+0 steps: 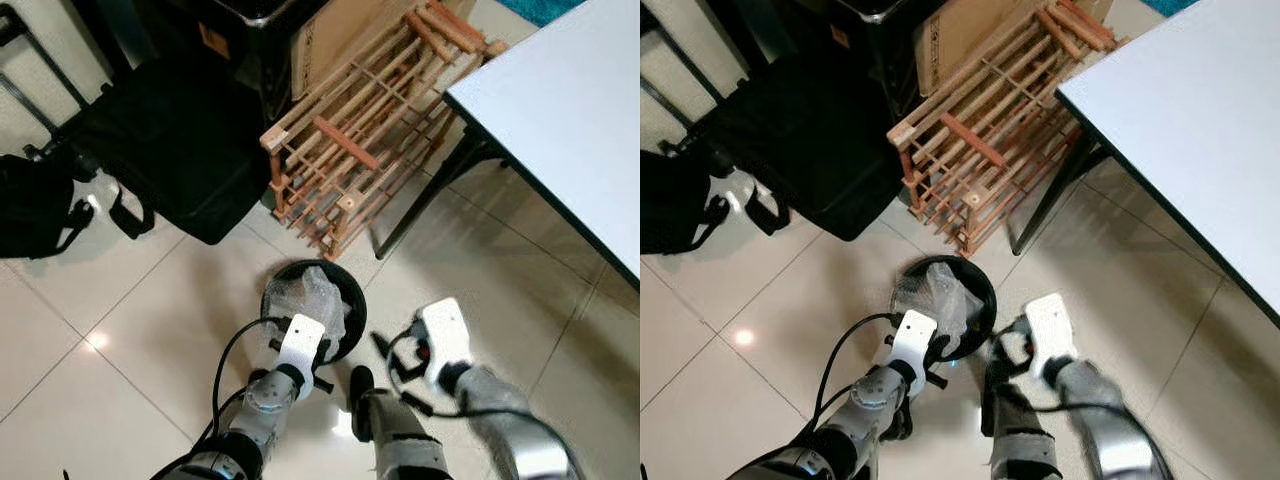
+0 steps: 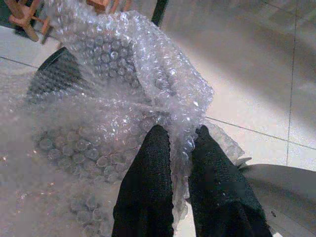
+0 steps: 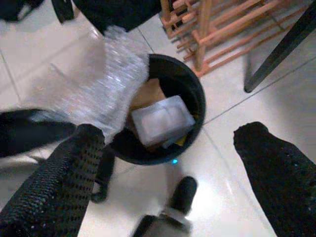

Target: Picking trash to rubbish bin

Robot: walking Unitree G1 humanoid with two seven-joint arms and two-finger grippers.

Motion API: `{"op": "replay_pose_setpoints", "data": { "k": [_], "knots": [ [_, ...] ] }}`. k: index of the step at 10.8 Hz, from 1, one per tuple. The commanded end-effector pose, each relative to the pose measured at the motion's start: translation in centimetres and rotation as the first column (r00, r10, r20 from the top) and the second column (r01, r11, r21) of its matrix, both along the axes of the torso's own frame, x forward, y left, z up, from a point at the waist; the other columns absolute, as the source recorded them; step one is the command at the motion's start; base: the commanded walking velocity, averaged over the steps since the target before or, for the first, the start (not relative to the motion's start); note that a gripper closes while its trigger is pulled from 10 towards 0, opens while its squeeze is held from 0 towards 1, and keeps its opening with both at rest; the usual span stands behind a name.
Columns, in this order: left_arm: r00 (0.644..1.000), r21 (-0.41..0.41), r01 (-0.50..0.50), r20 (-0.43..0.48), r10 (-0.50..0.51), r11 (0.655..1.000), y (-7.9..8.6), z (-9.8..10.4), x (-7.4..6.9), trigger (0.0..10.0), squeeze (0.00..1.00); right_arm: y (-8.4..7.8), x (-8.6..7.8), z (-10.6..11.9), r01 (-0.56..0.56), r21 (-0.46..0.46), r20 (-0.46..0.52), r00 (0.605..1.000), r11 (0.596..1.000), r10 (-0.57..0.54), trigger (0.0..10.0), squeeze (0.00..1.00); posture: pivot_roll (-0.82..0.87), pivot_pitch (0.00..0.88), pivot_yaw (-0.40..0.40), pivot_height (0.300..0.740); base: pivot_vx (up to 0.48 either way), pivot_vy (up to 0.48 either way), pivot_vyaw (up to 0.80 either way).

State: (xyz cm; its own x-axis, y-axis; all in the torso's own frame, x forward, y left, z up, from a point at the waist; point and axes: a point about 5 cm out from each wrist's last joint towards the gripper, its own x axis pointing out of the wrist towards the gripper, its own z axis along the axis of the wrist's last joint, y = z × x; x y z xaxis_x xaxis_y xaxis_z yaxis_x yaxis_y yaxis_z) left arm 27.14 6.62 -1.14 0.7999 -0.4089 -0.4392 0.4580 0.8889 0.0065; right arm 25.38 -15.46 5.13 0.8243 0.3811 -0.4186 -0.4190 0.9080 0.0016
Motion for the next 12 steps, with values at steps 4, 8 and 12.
{"op": "replay_pose_setpoints", "data": {
  "k": [4,8,12],
  "knots": [
    [0.999,-0.007,0.006,-0.043,-0.007,1.000,0.0,-1.2,-1.6,10.0,0.00,-2.1,0.1,-0.8,-0.057,-0.082,-0.013,0.998,0.995,0.056,10.0,0.00,-0.13,0.458,-0.034,0.740,0.000,0.000,0.00],
    [0.999,-0.008,0.027,-0.029,-0.027,1.000,-0.1,-1.1,-1.5,10.0,0.00,-3.3,0.2,-1.3,-0.093,-0.112,-0.016,0.996,0.989,0.092,10.0,0.00,-0.13,0.472,-0.029,0.740,0.000,0.000,0.00],
    [0.999,-0.005,0.038,-0.025,-0.038,0.999,-0.1,-1.1,-1.6,10.0,0.00,-3.1,-0.1,-1.4,-0.087,-0.093,-0.012,0.996,0.992,0.086,10.0,0.00,-0.13,0.491,-0.026,0.740,0.000,0.000,0.00]
  ]
}}
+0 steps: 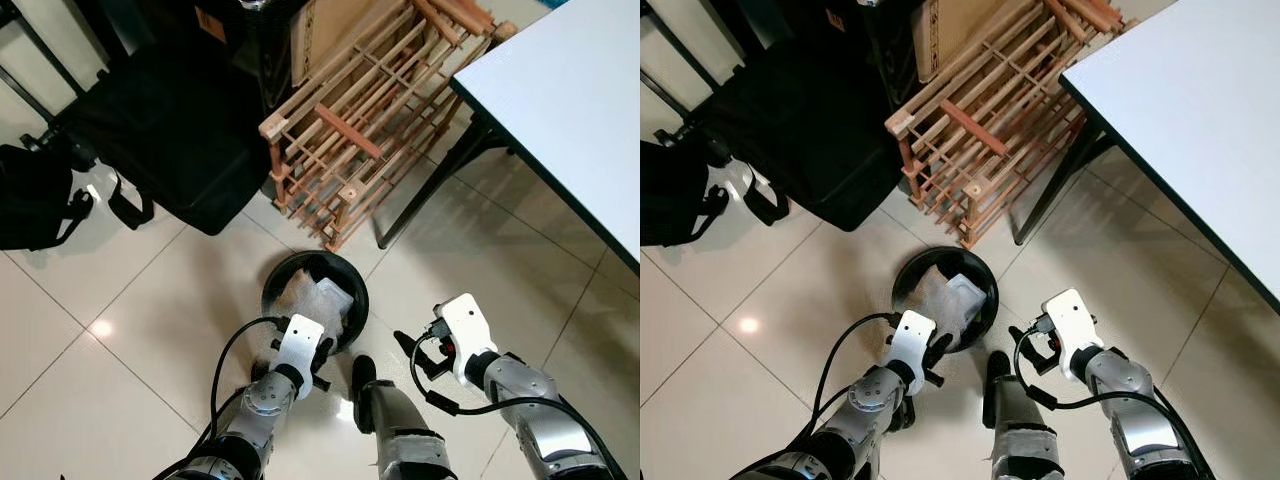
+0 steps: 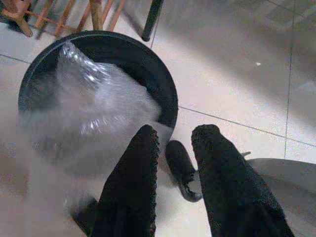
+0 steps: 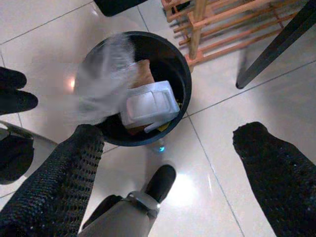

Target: Picking trash to rubbish bin

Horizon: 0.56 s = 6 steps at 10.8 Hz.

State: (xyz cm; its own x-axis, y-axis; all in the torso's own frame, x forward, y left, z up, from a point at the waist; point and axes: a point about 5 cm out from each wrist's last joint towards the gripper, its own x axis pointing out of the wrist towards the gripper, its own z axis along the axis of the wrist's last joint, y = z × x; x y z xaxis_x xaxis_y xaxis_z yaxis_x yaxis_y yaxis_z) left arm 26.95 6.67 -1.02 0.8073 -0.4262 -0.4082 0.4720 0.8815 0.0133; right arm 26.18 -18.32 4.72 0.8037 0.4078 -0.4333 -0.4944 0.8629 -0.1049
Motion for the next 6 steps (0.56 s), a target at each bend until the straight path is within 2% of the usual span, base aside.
{"op": "replay_pose_setpoints", "data": {
  "k": [1,2,3,4,6],
  "knots": [
    [0.998,0.004,0.023,-0.059,-0.023,1.000,-0.21,-1.29,-1.51,10.0,0.00,-0.12,-1.22,-1.10,0.001,0.011,-0.043,0.999,1.000,0.000,10.0,0.00,-0.13,0.495,-0.026,0.740,0.000,0.000,0.00],
    [0.998,-0.010,0.032,-0.063,-0.032,0.999,-0.30,-1.29,-1.59,10.0,1.00,-0.02,-1.37,-1.12,-0.001,0.014,-0.045,0.999,1.000,0.002,10.0,0.00,-0.13,0.503,-0.027,0.740,0.000,0.000,0.00],
    [0.998,0.000,0.030,-0.064,-0.030,1.000,-0.38,-1.35,-1.65,10.0,0.38,0.03,-1.41,-1.10,-0.002,0.017,-0.045,0.999,1.000,0.003,10.0,0.00,-0.13,0.504,-0.027,0.740,0.000,0.000,0.00],
    [0.998,0.004,0.026,-0.062,-0.026,1.000,-0.39,-1.35,-1.64,10.0,0.00,0.13,-1.38,-1.07,-0.004,0.017,-0.045,0.999,1.000,0.005,10.0,0.00,-0.13,0.504,-0.027,0.740,0.000,0.000,0.00],
    [0.998,0.006,0.023,-0.065,-0.022,1.000,-0.23,-1.45,-1.73,10.0,0.00,0.43,-1.17,-1.02,-0.003,0.018,-0.038,0.999,1.000,0.004,10.0,0.00,-0.12,0.496,-0.023,0.740,0.000,0.000,0.00]
  ]
}}
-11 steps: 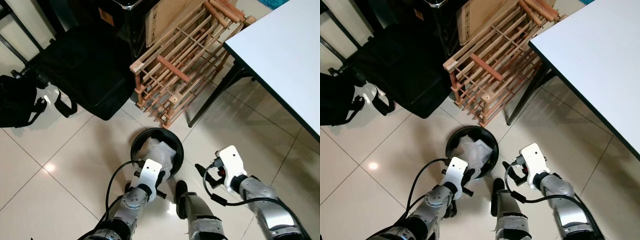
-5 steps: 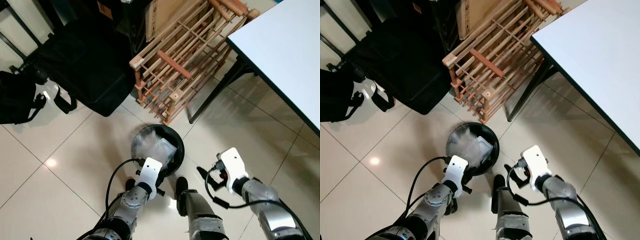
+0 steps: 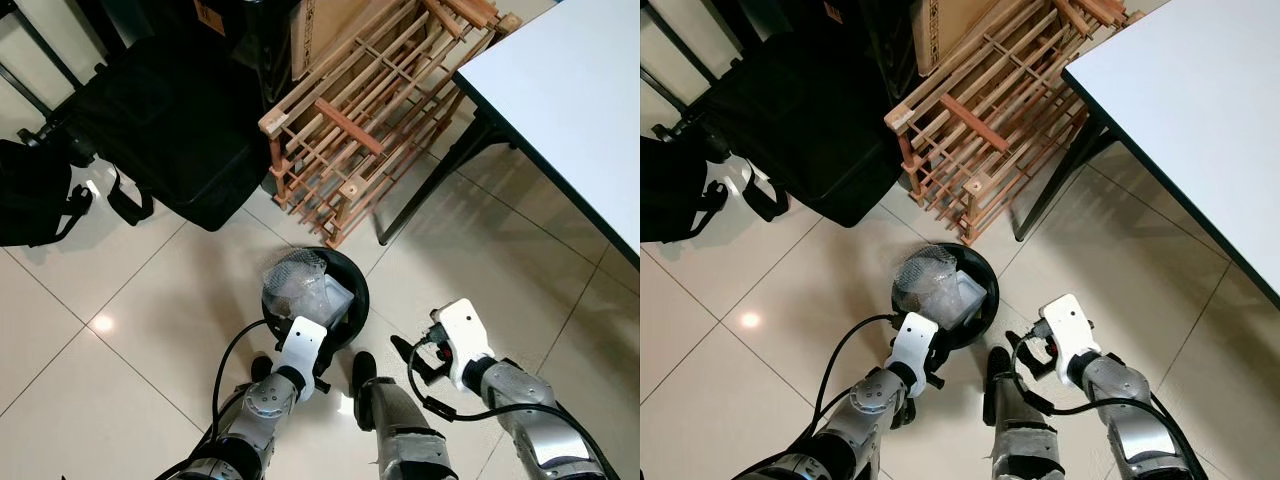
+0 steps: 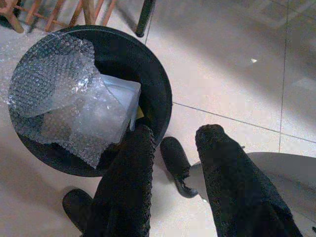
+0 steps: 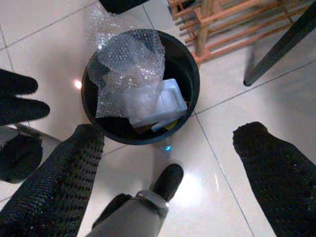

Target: Picking trash to rubbish bin

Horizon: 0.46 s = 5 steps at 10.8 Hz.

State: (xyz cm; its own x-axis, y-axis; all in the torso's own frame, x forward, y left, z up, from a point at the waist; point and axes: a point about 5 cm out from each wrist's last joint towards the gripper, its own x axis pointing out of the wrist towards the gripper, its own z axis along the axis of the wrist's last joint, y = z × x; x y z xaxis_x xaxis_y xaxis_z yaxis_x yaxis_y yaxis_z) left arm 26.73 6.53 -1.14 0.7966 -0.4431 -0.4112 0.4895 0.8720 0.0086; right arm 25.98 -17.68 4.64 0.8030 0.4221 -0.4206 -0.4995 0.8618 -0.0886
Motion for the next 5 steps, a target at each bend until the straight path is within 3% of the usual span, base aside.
{"op": "replay_pose_setpoints", "data": {
  "k": [1,3,5],
  "knots": [
    [0.999,0.030,-0.004,-0.054,0.005,1.000,0.3,-1.3,-1.3,10.0,0.00,0.0,-0.6,-0.9,0.007,-0.004,-0.034,0.999,1.000,-0.007,10.0,0.00,-0.12,0.468,-0.013,0.740,0.000,0.000,0.00],
    [0.994,0.003,-0.093,0.049,0.093,0.996,1.5,0.1,0.1,10.0,0.00,0.7,0.7,-0.1,0.052,0.026,0.022,0.998,0.998,-0.053,10.0,0.00,-0.11,0.420,0.009,0.740,0.000,0.000,0.00],
    [0.968,-0.025,-0.177,0.175,0.179,0.984,2.9,2.0,1.5,10.0,0.00,1.7,2.4,1.6,0.054,0.065,0.094,0.994,0.996,-0.060,10.0,0.00,-0.08,0.355,0.031,0.740,0.000,0.000,0.00]
  ]
}}
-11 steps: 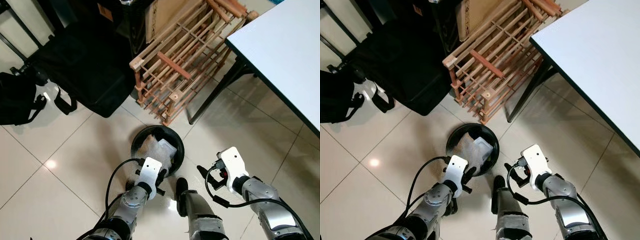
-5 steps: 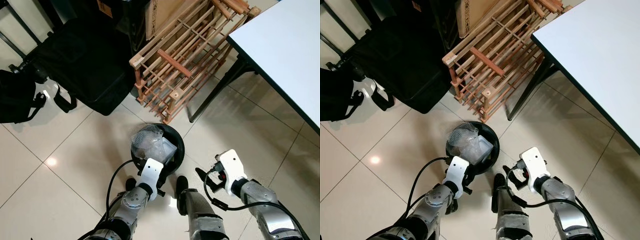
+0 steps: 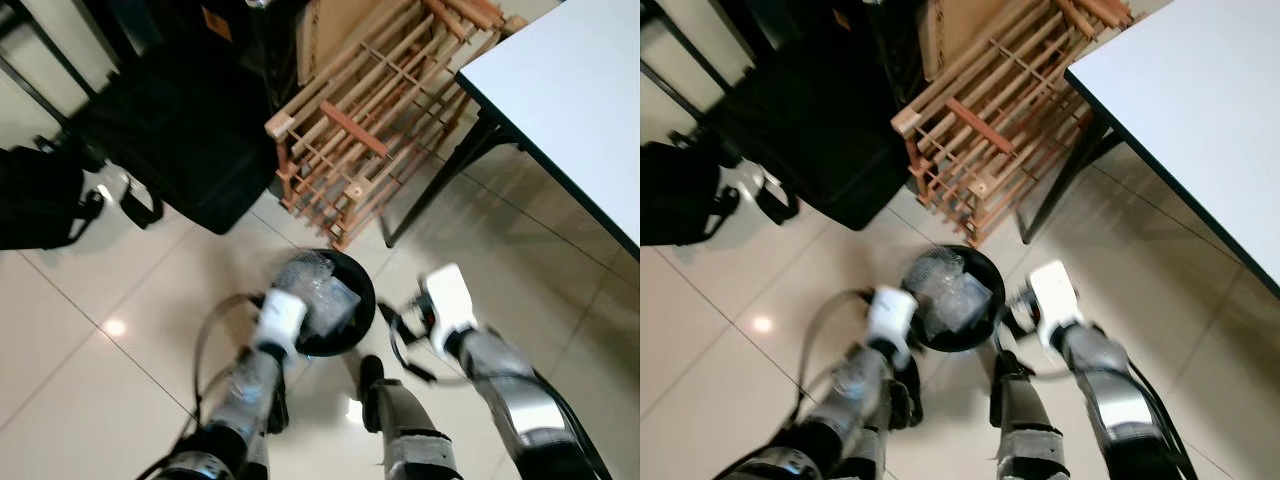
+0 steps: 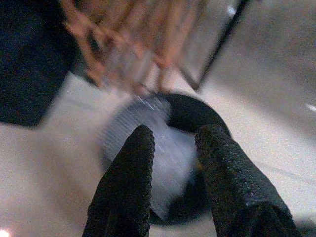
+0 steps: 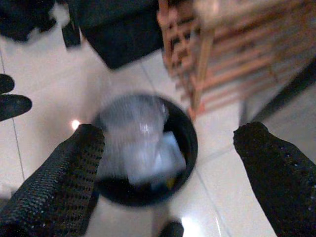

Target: Picking trash to rubbish bin

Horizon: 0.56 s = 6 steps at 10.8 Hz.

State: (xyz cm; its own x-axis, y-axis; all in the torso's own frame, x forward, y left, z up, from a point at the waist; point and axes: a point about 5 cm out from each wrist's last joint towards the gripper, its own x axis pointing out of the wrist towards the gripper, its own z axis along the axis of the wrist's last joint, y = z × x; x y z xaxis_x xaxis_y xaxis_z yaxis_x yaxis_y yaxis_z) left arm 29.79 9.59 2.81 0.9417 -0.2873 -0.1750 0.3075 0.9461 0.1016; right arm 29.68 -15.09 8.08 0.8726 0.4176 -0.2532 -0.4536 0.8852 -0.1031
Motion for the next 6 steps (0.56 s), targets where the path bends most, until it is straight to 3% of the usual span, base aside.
{"op": "replay_pose_setpoints", "data": {
  "k": [1,4,6],
  "knots": [
    [0.998,-0.003,-0.068,0.011,0.068,0.998,1.1,-0.2,-0.4,10.0,0.00,0.1,0.0,-0.1,0.023,0.035,0.004,1.000,0.999,-0.023,10.0,0.00,-0.08,0.309,0.044,0.740,0.000,0.000,0.00],
    [0.961,-0.024,-0.193,0.195,0.194,0.981,3.0,4.3,2.4,10.0,0.00,1.7,2.3,3.2,0.034,0.097,0.139,0.989,0.995,-0.047,10.0,0.00,-0.08,0.182,0.063,0.740,0.000,0.000,0.00],
    [0.928,-0.046,-0.241,0.281,0.244,0.970,3.8,6.7,3.4,10.0,0.00,2.1,3.4,5.1,0.070,0.144,0.212,0.972,0.987,-0.100,10.0,0.00,-0.08,0.122,0.062,0.740,0.000,0.000,0.00]
  ]
}}
